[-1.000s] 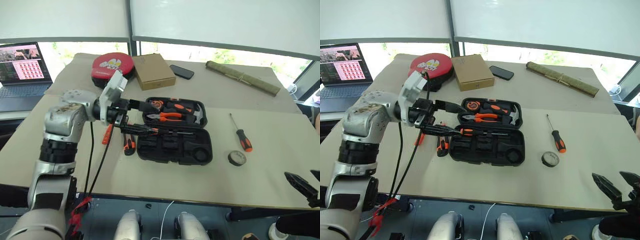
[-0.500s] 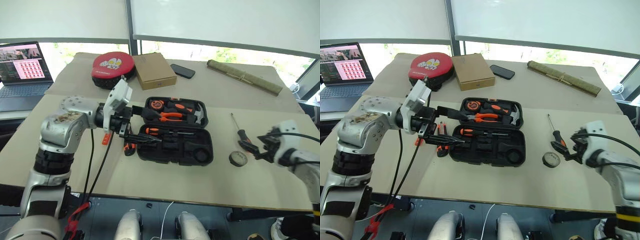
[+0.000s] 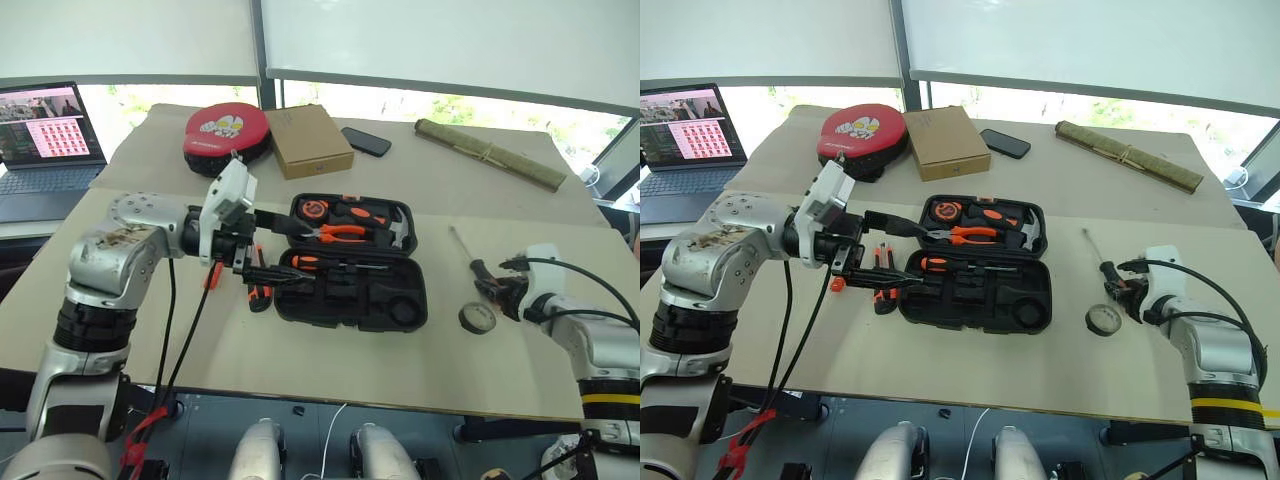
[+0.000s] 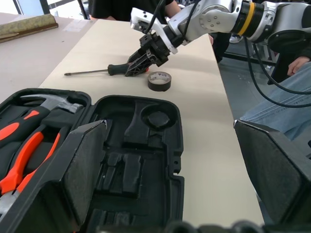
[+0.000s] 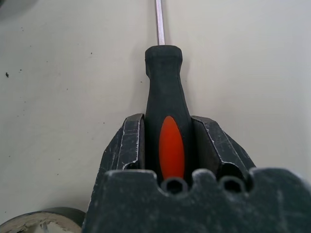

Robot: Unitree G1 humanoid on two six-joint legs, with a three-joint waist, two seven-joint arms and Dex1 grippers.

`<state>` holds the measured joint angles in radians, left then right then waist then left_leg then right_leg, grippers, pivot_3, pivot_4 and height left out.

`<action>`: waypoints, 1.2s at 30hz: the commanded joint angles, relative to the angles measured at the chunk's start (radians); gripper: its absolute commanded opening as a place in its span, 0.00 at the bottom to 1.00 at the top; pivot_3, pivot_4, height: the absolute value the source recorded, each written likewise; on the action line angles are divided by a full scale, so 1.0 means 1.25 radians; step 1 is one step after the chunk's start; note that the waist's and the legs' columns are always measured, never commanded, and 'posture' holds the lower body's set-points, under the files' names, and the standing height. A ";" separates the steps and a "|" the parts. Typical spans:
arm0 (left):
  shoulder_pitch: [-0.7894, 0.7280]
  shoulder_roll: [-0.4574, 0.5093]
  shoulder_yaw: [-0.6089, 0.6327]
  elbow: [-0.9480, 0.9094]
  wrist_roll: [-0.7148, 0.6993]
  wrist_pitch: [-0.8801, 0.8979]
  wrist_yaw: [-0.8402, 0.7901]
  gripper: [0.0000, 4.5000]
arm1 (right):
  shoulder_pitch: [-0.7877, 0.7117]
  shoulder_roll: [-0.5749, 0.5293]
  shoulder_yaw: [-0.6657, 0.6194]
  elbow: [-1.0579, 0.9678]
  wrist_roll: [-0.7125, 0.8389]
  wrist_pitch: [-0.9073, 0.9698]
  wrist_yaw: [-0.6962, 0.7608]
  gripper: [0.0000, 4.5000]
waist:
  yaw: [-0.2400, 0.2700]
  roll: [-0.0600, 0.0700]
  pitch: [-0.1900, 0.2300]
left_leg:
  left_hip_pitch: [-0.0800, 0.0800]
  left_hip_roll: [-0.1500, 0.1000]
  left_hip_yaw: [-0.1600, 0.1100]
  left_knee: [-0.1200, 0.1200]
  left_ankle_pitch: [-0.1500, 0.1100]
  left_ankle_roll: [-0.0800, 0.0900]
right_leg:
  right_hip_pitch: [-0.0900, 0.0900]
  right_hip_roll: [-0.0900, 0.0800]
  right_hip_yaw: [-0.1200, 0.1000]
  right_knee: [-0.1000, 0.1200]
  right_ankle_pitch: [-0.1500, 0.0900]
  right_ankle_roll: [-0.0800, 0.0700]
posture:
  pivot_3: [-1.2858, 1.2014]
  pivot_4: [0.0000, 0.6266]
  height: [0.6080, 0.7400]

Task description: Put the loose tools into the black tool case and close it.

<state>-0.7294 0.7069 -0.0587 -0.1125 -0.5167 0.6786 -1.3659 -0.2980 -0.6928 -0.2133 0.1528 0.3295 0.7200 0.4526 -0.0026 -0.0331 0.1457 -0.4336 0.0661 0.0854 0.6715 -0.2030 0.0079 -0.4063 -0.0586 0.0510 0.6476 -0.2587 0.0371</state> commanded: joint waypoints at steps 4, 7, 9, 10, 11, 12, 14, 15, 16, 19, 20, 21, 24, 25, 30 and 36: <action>0.041 0.083 0.028 -0.013 -0.017 -0.011 -0.036 1.00 | -0.069 -0.045 -0.036 -0.150 0.093 -0.074 0.175 0.23 | -0.013 0.003 0.002 | 0.000 0.000 0.000 -0.001 0.000 0.000 | -0.001 0.000 0.001 0.000 0.000 0.000 | 0.52 0.24 1.00; 0.064 0.105 0.033 -0.026 -0.022 -0.013 -0.041 1.00 | -0.123 -0.069 0.064 -0.212 0.112 -0.105 0.332 0.23 | -0.014 0.003 0.002 | 0.001 0.001 0.000 -0.003 0.000 0.000 | -0.002 0.001 0.002 0.000 0.000 0.000 | 0.52 0.24 1.00; 0.077 0.109 0.032 -0.039 -0.021 -0.019 -0.039 1.00 | -0.169 -0.074 0.174 -0.230 0.083 -0.138 0.437 0.23 | -0.018 0.003 0.002 | 0.002 0.001 0.001 -0.003 0.000 0.000 | -0.002 0.001 0.002 0.000 0.000 -0.001 | 0.52 0.24 1.00; 0.077 0.108 0.029 -0.040 -0.021 -0.021 -0.036 1.00 | -0.182 -0.074 0.205 -0.224 0.066 -0.153 0.461 0.23 | -0.017 0.003 0.002 | 0.002 0.001 0.001 -0.004 0.000 0.000 | -0.002 0.002 0.003 0.000 0.000 -0.001 | 0.52 0.24 1.00; 0.077 0.106 0.028 -0.042 -0.021 -0.022 -0.032 1.00 | -0.199 -0.072 0.245 -0.207 0.036 -0.178 0.484 0.23 | -0.014 0.003 0.003 | 0.002 0.001 0.001 -0.004 0.000 0.000 | -0.002 0.002 0.003 0.000 0.000 -0.001 | 0.52 0.24 1.00; 0.076 0.104 0.027 -0.043 -0.020 -0.021 -0.027 1.00 | -0.216 -0.069 0.284 -0.184 0.003 -0.212 0.505 0.23 | -0.010 0.003 0.003 | 0.002 0.001 0.001 -0.004 0.000 0.000 | -0.002 0.002 0.002 0.000 -0.001 -0.001 | 0.52 0.24 1.00; 0.076 0.101 0.026 -0.050 -0.022 -0.018 -0.021 1.00 | -0.248 -0.064 0.356 -0.120 -0.075 -0.301 0.536 0.23 | -0.001 0.002 0.003 | 0.002 0.001 0.001 -0.004 0.000 0.000 | -0.002 0.001 0.002 0.000 -0.001 -0.001 | 0.52 0.24 1.00; 0.076 0.100 0.026 -0.052 -0.022 -0.018 -0.020 1.00 | -0.262 -0.060 0.375 -0.091 -0.097 -0.329 0.545 0.23 | 0.002 0.002 0.003 | 0.001 0.000 0.002 -0.003 0.000 0.000 | -0.002 0.000 0.002 0.000 -0.001 -0.001 | 0.52 0.24 1.00; 0.077 0.101 0.025 -0.054 -0.023 -0.019 -0.018 1.00 | -0.270 -0.056 0.385 -0.070 -0.110 -0.347 0.551 0.23 | 0.006 0.002 0.003 | 0.000 0.000 0.002 -0.003 0.000 0.000 | -0.003 0.000 0.002 0.000 -0.001 -0.001 | 0.52 0.24 1.00; 0.078 0.101 0.023 -0.055 -0.022 -0.023 -0.014 1.00 | -0.307 -0.039 0.408 0.008 -0.150 -0.408 0.569 0.23 | 0.009 0.002 0.003 | -0.005 0.000 0.003 0.000 0.000 0.000 | -0.008 0.000 0.002 0.001 0.000 0.000 | 0.52 0.24 1.00; 0.078 0.100 0.023 -0.055 -0.021 -0.025 -0.012 1.00 | -0.316 -0.034 0.412 0.028 -0.160 -0.421 0.573 0.23 | 0.009 0.002 0.003 | -0.007 0.000 0.003 0.001 0.000 0.000 | -0.010 0.000 0.003 0.002 0.000 0.000 | 0.52 0.24 1.00; 0.078 0.100 0.023 -0.055 -0.021 -0.027 -0.010 1.00 | -0.324 -0.028 0.416 0.051 -0.172 -0.434 0.572 0.23 | 0.008 0.002 0.003 | -0.009 0.000 0.003 0.001 0.000 0.000 | -0.012 0.001 0.003 0.003 0.000 0.000 | 0.52 0.24 1.00; 0.077 0.097 0.023 -0.054 -0.021 -0.029 -0.005 1.00 | -0.341 -0.015 0.418 0.102 -0.196 -0.455 0.573 0.23 | 0.007 0.002 0.003 | -0.009 0.000 0.003 0.002 0.000 0.000 | -0.013 0.001 0.003 0.008 0.000 -0.001 | 0.52 0.24 1.00; 0.077 0.096 0.022 -0.054 -0.019 -0.032 -0.003 1.00 | -0.344 -0.014 0.419 0.116 -0.204 -0.464 0.577 0.23 | 0.007 0.002 0.003 | -0.009 0.000 0.003 0.002 0.000 0.000 | -0.013 0.001 0.003 0.008 0.000 -0.001 | 0.52 0.24 1.00; 0.075 0.097 0.018 -0.051 -0.019 -0.038 -0.001 1.00 | -0.343 -0.010 0.411 0.157 -0.221 -0.512 0.592 0.23 | 0.007 0.002 0.003 | -0.009 0.000 0.003 0.003 0.000 0.000 | -0.013 0.001 0.003 0.008 -0.001 -0.001 | 0.52 0.24 1.00; 0.064 0.092 0.011 -0.041 -0.012 -0.049 0.003 1.00 | -0.340 -0.007 0.407 0.165 -0.240 -0.547 0.590 0.60 | 0.006 0.002 0.003 | -0.009 0.000 0.003 0.003 0.000 0.000 | -0.013 0.001 0.003 0.009 -0.001 -0.001 | 0.52 0.24 1.00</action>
<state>-0.6241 0.8228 -0.0531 -0.1558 -0.5303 0.6447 -1.3642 -0.7210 -0.6949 0.3070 0.3679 0.0361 0.0613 1.1764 0.0045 -0.0303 0.1492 -0.4443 0.0666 0.0886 0.6749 -0.2025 0.0073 -0.4229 -0.0573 0.0546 0.6588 -0.2594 0.0355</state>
